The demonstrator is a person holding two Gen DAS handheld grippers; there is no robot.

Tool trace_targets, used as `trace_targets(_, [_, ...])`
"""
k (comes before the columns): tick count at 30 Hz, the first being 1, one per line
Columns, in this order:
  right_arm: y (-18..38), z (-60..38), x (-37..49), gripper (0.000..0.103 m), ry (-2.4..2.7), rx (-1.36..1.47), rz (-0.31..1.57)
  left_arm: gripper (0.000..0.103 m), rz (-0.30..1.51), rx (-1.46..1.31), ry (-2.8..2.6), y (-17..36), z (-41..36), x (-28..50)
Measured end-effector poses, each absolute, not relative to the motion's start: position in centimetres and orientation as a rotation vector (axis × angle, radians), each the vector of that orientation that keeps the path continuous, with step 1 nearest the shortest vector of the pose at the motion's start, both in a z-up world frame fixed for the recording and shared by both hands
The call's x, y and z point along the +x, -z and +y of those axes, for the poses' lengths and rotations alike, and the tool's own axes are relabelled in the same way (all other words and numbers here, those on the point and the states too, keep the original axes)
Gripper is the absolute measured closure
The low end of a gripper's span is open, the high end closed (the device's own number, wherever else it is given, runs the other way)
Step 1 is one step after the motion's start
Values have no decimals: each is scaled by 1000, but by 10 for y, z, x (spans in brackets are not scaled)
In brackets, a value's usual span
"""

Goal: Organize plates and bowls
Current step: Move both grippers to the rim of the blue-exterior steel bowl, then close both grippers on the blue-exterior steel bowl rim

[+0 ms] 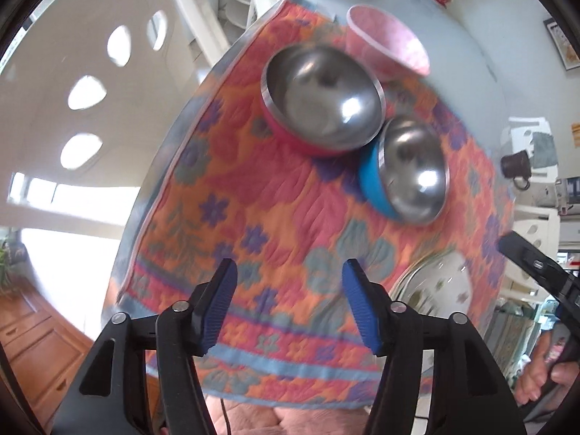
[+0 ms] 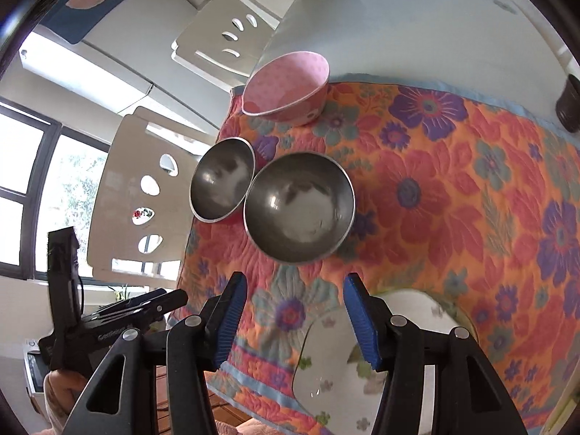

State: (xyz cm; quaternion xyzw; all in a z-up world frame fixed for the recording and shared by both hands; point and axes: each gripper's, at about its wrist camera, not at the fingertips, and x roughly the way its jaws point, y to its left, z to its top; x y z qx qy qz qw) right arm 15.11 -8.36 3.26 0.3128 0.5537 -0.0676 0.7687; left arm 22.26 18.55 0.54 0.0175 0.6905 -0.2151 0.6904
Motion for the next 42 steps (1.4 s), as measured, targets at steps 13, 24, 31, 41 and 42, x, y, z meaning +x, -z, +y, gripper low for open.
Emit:
trace_targets(13, [52, -140, 194, 50, 69, 805, 1280, 45, 1554, 58, 451, 25, 101, 237])
trace_targets(24, [84, -148, 214, 50, 25, 770, 1332, 50, 1573, 84, 391, 45, 72, 233])
trace_targets(31, [90, -146, 226, 50, 35, 738, 1313, 67, 1585, 84, 399, 52, 70, 235])
trace_targets(41, [93, -138, 239, 81, 93, 690, 1300, 84, 1599, 125, 495, 64, 56, 239])
trace_targets(42, [94, -138, 239, 85, 103, 688, 1303, 84, 1601, 133, 507, 65, 54, 239])
